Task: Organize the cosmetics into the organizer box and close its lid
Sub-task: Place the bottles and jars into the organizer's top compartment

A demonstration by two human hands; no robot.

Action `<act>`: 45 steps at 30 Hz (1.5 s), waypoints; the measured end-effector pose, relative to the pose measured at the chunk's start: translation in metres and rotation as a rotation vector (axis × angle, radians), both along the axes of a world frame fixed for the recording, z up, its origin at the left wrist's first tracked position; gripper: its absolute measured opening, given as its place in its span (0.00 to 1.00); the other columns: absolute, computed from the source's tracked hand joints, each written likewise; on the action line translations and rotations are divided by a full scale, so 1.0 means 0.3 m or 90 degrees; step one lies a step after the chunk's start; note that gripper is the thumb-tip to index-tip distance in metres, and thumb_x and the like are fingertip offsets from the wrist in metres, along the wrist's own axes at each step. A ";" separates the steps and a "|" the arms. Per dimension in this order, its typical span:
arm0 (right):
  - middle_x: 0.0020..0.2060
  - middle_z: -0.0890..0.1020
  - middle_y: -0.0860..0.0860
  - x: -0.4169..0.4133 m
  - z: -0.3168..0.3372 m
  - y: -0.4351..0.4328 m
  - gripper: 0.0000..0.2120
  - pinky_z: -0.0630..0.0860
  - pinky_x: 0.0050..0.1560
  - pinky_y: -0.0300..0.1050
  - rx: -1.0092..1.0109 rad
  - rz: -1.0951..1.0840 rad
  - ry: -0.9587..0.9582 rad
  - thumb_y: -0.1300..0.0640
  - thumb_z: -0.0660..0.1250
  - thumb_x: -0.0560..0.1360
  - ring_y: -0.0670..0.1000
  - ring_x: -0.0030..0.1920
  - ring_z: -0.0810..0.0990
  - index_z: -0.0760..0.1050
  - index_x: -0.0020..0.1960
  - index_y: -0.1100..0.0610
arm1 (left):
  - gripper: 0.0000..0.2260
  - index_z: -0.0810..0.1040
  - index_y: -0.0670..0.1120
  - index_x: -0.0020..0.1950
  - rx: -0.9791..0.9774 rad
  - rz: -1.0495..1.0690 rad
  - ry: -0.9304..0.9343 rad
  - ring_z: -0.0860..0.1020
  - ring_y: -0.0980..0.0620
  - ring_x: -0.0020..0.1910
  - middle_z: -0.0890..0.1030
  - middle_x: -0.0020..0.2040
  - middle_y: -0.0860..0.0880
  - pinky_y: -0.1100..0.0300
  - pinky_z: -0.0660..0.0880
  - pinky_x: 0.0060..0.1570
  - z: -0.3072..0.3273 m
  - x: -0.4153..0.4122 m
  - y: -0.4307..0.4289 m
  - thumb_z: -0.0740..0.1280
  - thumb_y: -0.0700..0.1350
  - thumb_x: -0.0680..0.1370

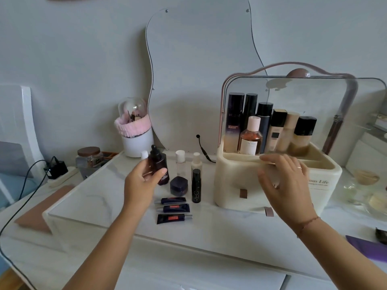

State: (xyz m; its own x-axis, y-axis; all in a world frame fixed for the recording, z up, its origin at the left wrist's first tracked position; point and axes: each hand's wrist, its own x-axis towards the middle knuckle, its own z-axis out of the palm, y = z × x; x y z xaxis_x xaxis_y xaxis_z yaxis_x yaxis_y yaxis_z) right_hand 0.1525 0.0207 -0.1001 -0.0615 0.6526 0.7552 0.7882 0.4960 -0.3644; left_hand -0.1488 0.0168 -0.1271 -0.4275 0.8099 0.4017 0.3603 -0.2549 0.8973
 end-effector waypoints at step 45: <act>0.56 0.78 0.59 -0.161 0.291 0.243 0.16 0.75 0.54 0.50 -0.140 -0.004 -0.125 0.62 0.69 0.73 0.58 0.50 0.79 0.75 0.59 0.63 | 0.14 0.78 0.49 0.63 0.087 -0.210 0.240 0.71 0.68 0.60 0.76 0.62 0.59 0.78 0.64 0.57 0.078 0.323 0.036 0.66 0.46 0.77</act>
State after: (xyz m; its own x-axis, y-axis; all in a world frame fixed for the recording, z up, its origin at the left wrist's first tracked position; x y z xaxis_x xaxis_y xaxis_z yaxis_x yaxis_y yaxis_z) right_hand 0.1043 0.0935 -0.0129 -0.1878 0.8004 0.5693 0.8569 0.4168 -0.3033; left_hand -0.0519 0.0277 -0.1037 0.0369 0.8061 0.5907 0.5329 -0.5159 0.6707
